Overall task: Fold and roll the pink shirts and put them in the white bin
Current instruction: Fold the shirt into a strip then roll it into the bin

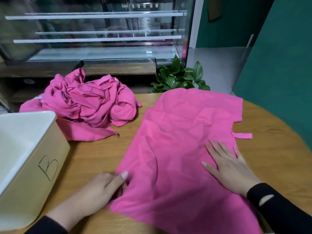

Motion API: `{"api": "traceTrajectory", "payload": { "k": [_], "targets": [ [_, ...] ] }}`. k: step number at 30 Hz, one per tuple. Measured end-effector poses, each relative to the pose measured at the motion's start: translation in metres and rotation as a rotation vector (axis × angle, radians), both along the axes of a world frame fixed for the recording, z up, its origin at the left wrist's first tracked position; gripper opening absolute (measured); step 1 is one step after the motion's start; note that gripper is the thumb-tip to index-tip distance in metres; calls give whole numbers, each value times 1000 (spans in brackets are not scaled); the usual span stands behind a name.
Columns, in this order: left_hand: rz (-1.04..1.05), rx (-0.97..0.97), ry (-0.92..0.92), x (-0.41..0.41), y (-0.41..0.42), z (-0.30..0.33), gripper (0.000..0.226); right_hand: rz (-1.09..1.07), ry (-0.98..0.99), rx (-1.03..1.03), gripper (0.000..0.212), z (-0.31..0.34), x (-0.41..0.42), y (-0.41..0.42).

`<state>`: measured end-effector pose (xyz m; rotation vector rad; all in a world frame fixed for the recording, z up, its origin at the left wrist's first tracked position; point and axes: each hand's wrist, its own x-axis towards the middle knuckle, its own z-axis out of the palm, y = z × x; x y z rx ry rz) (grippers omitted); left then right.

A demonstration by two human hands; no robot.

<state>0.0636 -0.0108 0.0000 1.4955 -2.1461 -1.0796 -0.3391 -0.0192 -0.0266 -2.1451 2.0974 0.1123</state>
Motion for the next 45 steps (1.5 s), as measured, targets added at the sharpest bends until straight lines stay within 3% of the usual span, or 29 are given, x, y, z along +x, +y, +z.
{"api": "traceTrajectory", "payload": {
  "k": [2, 3, 5, 8, 10, 13, 15, 18, 21, 23, 25, 26, 28, 32, 36, 39, 40, 43, 45],
  "targets": [
    [35, 260, -2, -8, -11, 21, 81, -10, -8, 4, 99, 0, -6, 11],
    [48, 283, -45, -13, -22, 28, 81, -19, -10, 15, 98, 0, -8, 17],
    [129, 175, -142, -27, -51, 31, 65, -30, -10, 39, 96, 2, -8, 33],
    [300, 9, -74, -50, -105, 20, 37, -68, -40, 57, 99, 13, -6, 46],
    [393, 15, 28, -70, -137, 15, 49, -117, -103, -109, 94, 20, -12, 38],
    [498, 73, 104, -99, -166, 15, 67, -149, -226, -371, 64, 25, -28, 3],
    [535, 82, 79, -110, -180, 13, 61, -115, -247, -403, 51, 26, -38, -27],
    [518, 87, 54, -123, -194, 10, 30, -86, -263, -340, 57, 29, -57, -75],
    [476, 23, 147, -133, -200, 14, 36, -114, -279, -157, 68, 39, -76, -110],
    [392, 9, 305, -136, -202, 21, 36, -122, -229, -36, 68, 44, -86, -124],
    [345, 52, 530, -137, -205, 31, 25, -122, -174, 38, 51, 48, -97, -132],
    [340, 69, 598, -136, -211, 34, 19, -121, -192, 55, 37, 49, -104, -135],
    [363, 94, 647, -135, -221, 37, 20, -133, -306, 79, 33, 53, -117, -135],
    [386, 238, 568, -136, -226, 18, 19, -255, -664, 28, 32, 56, -139, -118],
    [405, 351, 505, -134, -222, 3, 42, -356, -913, -64, 27, 45, -144, -108],
    [391, 132, 451, -132, -226, 3, 22, -424, -1030, -317, 28, 48, -138, -108],
    [376, 30, 407, -133, -228, 5, 25, -450, -1094, -374, 29, 48, -136, -109],
    [260, -174, 230, -137, -234, 9, 26, -487, -1206, -347, 29, 41, -125, -108],
    [153, -214, 57, -137, -231, -2, 21, -471, -1120, -314, 30, 26, -117, -106]
  ]
}}
